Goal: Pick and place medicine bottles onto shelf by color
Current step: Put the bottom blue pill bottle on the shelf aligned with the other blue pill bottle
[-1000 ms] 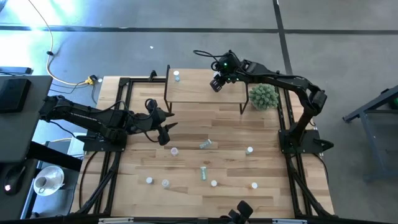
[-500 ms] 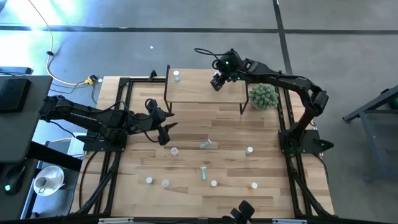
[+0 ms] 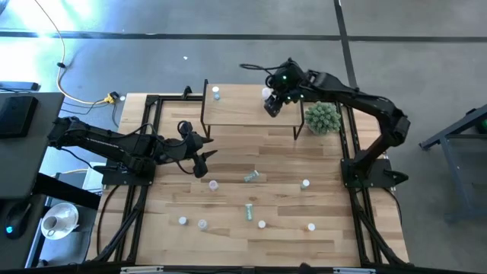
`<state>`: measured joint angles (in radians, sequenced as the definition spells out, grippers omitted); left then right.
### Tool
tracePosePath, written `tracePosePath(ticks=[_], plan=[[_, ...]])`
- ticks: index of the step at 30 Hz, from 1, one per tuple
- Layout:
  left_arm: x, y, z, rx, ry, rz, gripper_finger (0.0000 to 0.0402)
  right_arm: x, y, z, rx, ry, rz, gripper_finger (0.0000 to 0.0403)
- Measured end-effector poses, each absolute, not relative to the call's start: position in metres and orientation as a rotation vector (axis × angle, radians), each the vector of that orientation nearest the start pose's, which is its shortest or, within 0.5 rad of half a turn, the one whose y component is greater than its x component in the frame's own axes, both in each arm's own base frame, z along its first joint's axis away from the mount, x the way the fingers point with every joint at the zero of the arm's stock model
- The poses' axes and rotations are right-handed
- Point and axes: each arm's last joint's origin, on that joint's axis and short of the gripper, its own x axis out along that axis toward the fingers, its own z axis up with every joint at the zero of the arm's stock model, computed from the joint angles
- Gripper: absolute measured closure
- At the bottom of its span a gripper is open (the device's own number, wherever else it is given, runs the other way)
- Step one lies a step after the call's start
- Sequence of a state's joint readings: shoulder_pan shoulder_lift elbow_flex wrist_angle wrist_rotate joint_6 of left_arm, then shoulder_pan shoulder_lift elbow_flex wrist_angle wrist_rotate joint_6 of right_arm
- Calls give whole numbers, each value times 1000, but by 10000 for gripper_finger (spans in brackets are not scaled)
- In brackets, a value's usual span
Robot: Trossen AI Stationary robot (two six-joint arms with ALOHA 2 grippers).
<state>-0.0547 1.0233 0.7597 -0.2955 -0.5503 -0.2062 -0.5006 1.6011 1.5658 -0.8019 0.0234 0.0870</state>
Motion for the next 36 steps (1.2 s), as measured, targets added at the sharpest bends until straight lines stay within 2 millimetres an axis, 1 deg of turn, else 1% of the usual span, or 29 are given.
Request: tracePosePath(ticks=[5, 10, 15, 20, 25, 29, 33, 36], plan=[[214, 3, 274, -29, 485, 535, 216, 293, -144, 346, 280, 897, -437, 199], [214, 3, 274, -29, 486, 535, 216, 292, -120, 340, 243, 1035, -352, 199], [213, 4, 273, -24, 501, 536, 216, 288, -94, 327, 231, 1140, -270, 199], [212, 4, 272, -22, 507, 536, 216, 271, -69, 311, 234, 1164, -235, 199], [213, 4, 271, -21, 511, 537, 216, 245, -49, 299, 263, 1100, -237, 199], [216, 4, 269, -17, 525, 538, 216, 224, -36, 295, 277, 1009, -232, 199], [220, 3, 263, -8, 553, 537, 216, 209, -25, 293, 261, 863, -251, 199], [223, 3, 260, -10, 570, 521, 216, 206, -18, 291, 232, 713, -259, 199]])
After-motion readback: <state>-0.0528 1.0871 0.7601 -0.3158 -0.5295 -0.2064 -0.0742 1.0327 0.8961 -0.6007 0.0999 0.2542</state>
